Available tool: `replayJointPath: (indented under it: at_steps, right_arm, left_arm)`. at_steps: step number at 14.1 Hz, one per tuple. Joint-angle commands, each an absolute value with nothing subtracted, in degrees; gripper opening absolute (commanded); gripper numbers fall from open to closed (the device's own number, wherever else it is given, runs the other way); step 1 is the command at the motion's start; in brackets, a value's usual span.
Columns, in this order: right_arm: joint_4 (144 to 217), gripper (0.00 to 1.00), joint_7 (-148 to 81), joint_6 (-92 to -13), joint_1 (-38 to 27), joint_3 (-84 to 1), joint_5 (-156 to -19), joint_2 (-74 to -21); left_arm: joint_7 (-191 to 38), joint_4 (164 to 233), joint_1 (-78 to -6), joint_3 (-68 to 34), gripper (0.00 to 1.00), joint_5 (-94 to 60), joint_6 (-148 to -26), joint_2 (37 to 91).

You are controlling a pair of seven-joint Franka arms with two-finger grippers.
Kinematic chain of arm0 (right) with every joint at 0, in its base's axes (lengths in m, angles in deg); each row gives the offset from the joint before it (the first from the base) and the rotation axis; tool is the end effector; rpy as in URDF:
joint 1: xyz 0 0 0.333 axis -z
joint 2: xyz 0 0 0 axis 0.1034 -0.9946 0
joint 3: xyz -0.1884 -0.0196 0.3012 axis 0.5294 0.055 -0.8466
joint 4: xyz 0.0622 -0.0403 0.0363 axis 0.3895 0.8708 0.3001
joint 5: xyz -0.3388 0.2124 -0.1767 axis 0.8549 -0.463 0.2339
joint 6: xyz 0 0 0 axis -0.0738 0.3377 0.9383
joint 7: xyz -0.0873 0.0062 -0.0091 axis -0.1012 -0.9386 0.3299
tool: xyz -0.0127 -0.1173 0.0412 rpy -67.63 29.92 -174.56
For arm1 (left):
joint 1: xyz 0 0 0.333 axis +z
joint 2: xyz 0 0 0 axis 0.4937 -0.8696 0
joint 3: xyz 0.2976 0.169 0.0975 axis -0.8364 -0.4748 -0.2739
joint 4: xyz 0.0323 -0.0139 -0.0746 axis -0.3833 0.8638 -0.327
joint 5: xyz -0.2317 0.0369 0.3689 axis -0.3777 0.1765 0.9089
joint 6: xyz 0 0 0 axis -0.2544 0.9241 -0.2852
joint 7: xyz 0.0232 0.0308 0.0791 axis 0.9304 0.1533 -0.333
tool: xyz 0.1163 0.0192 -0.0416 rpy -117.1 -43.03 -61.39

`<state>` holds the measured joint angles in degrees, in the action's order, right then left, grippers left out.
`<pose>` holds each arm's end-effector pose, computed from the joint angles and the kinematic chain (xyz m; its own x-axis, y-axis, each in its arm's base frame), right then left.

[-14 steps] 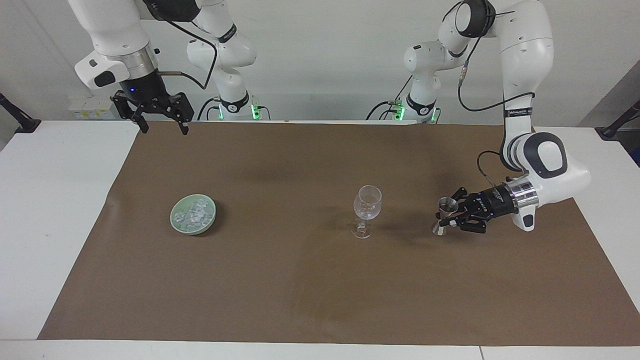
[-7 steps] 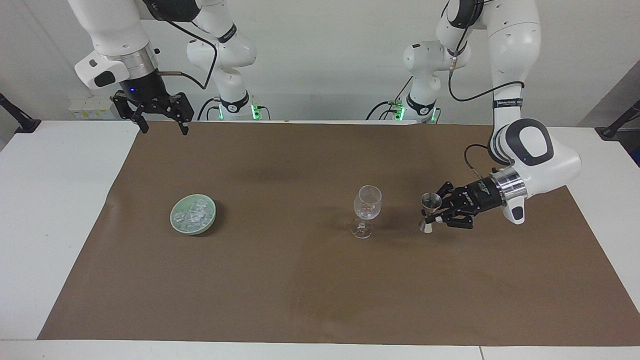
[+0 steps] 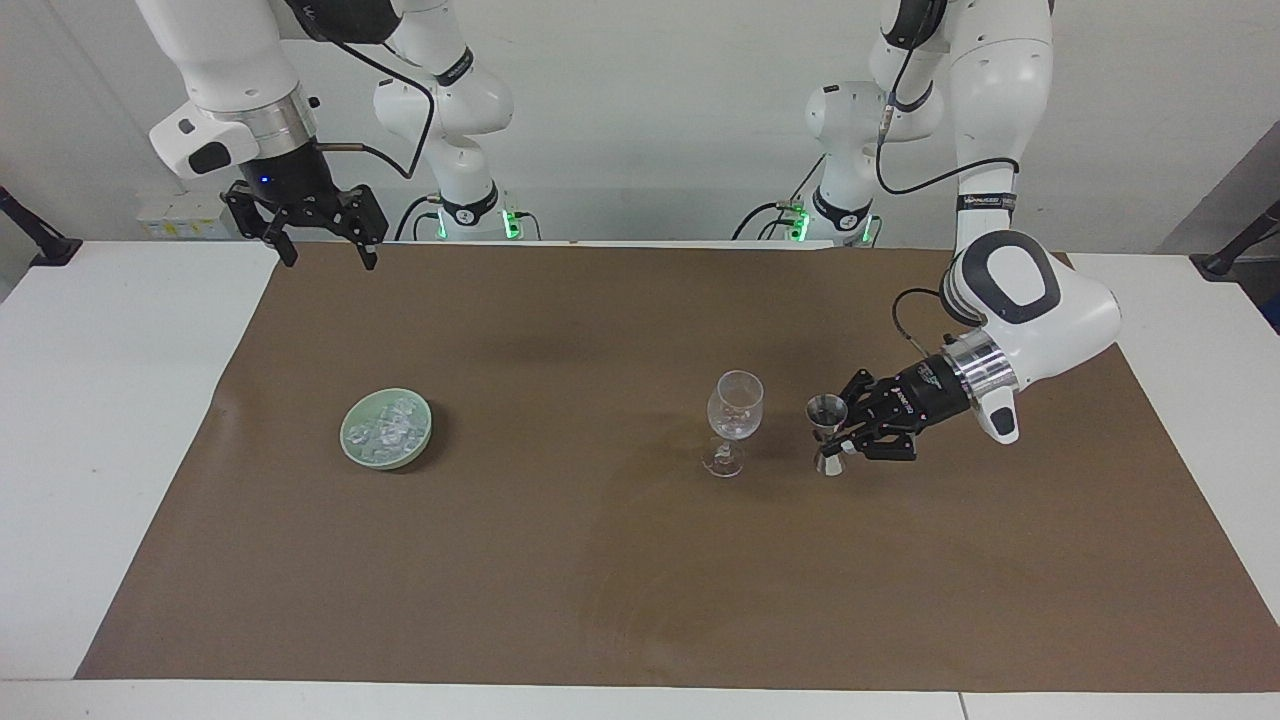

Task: Pour wine and add ice with both arms
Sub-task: 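Carry the jigger with the left gripper over the clear wine glass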

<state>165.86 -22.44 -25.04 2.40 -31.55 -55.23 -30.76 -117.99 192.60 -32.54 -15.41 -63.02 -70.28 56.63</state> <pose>0.5922 0.0039 0.6688 0.9983 -0.0420 0.0393 -0.0430 -0.9988 0.0248 0.6934 -0.1440 0.4101 0.1039 0.5074 -0.8554 0.9737 0.1232 0.1914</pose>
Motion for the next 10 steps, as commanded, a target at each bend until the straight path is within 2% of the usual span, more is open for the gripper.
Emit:
replayJointPath:
  at_steps: [1,10]
  right_arm:
    - [167.0,1.00,-21.6,-24.5,2.1,-31.3,-55.6,-29.6]
    - [167.0,1.00,-21.6,-24.5,2.1,-31.3,-55.6,-29.6]
  left_arm:
    - [-116.1,198.3,-35.9,-16.3,0.00,-63.7,-78.3,61.2]
    - [-114.8,201.6,-36.5,-16.3,0.00,-63.6,-82.6,64.3]
